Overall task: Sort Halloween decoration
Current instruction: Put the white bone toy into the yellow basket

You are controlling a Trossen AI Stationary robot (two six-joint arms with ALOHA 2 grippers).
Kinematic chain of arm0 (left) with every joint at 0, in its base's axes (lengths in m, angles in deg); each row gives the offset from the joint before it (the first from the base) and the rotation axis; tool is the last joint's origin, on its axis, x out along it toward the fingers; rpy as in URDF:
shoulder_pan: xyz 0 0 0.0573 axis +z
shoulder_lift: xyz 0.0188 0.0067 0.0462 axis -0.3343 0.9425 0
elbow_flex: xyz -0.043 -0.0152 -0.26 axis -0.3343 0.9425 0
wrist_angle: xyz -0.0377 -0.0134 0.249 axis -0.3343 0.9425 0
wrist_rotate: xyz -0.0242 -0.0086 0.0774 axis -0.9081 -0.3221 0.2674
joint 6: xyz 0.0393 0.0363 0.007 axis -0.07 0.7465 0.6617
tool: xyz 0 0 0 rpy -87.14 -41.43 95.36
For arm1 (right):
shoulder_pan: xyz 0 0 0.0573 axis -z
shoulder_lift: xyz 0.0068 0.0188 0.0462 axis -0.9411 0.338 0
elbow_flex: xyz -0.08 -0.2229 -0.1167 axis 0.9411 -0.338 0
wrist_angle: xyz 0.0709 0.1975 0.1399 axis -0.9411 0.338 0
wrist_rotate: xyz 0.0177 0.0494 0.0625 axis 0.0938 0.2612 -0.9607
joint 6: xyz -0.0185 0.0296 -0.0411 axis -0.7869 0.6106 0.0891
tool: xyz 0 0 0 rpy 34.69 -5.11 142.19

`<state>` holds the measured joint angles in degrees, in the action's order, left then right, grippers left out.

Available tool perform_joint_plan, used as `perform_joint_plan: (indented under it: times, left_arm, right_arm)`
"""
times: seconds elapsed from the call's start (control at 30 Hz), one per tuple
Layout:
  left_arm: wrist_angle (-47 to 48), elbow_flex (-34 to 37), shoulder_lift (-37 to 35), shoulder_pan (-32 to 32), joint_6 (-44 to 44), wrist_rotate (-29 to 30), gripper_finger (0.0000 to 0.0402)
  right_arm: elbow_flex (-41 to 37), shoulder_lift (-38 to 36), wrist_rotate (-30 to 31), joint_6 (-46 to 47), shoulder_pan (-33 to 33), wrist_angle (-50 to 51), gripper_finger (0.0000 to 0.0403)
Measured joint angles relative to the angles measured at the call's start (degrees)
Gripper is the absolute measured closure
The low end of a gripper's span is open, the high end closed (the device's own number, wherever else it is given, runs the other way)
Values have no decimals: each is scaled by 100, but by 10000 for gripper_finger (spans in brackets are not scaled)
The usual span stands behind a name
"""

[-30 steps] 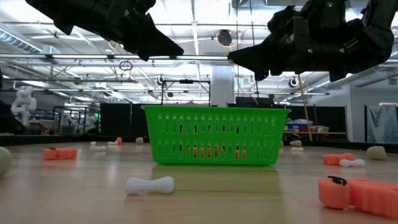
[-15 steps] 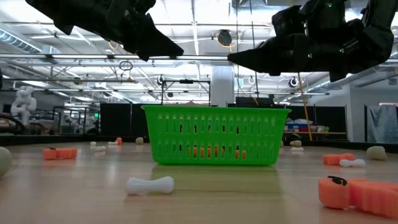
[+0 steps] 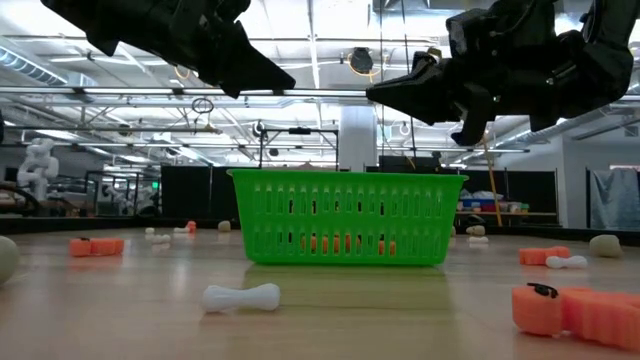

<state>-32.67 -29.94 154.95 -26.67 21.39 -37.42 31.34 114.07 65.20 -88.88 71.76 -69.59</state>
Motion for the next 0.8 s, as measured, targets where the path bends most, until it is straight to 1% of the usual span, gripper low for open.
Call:
perform_joint_plan:
  times: [0.13, 0.4, 0.6, 0.8]
  left_arm:
    - [0, 0, 0, 0, 2, 0, 369]
    - [0, 0, 0, 0, 2, 2, 369]
    - [0, 0, 0, 0, 2, 2, 369]
    - [0, 0, 0, 0, 2, 4, 369]
  right_arm:
    - [0, 0, 3, -270, 0, 0, 403]
    - [0, 0, 23, -327, 0, 0, 403]
    - [0, 0, 36, 172, 0, -1, 403]
    - [177, -4, 471, 1062, 0, 188, 403]
